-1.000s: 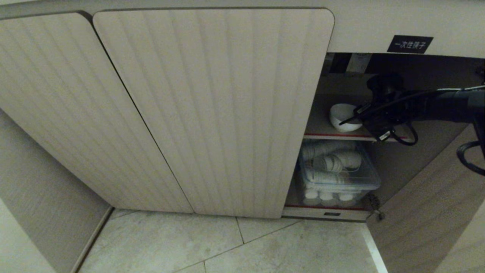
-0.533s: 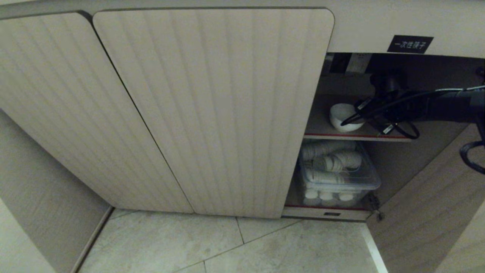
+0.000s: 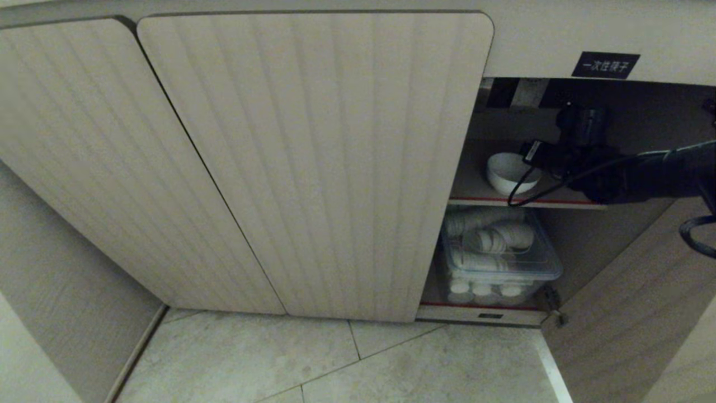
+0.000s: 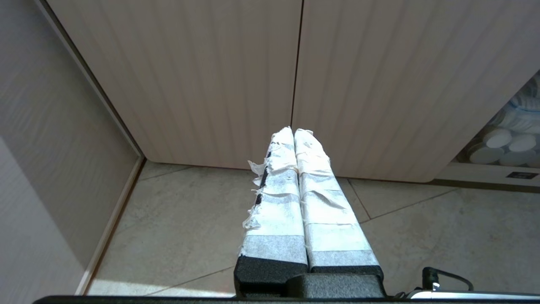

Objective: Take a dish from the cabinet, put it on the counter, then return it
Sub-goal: Put it back into the cabinet

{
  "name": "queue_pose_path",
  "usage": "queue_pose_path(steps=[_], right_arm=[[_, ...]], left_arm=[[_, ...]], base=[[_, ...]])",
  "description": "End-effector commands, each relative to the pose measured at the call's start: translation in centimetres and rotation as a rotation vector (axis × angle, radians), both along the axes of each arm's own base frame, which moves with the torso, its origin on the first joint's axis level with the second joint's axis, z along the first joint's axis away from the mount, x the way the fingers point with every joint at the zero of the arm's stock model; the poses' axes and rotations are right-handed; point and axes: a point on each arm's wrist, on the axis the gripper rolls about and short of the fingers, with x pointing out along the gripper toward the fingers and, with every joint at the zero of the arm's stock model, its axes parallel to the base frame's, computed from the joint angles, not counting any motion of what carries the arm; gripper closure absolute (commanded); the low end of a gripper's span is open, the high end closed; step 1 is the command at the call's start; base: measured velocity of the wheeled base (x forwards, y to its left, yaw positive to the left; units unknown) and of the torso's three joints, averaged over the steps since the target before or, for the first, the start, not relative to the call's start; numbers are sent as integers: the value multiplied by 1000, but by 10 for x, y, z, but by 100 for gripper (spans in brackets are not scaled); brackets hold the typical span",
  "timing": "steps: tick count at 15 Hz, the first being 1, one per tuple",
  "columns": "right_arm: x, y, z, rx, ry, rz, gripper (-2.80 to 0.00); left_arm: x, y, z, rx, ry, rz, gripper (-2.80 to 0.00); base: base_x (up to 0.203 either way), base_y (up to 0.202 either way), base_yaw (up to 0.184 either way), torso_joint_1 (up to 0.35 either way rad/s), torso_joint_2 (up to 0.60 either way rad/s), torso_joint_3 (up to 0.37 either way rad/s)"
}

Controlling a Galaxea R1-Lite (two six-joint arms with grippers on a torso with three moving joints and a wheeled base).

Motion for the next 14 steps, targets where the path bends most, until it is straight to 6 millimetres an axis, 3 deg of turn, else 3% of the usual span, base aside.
queue_pose_path(steps=[1,8,9,10,14], right_arm=[[-2,1,6,-30,-56,3,-280],[-7,-1,15,-57,-115,-5,-280],[-9,-1,12,-66,-122,-6,-163],[-10,-1,10,-73,-137,-5,0],[-17,-2,14,-125,-183,-4,0]], left_arm=[[0,0,0,-1,-2,1,0],[0,0,0,-1,0,1,0],[0,0,0,-1,-1,0,0],[0,0,0,-1,-2,1,0],[0,0,0,-1,-2,1,0]], base=[[0,0,0,0,0,0],[0,0,0,0,0,0],[0,0,0,0,0,0],[0,0,0,0,0,0],[0,0,0,0,0,0]])
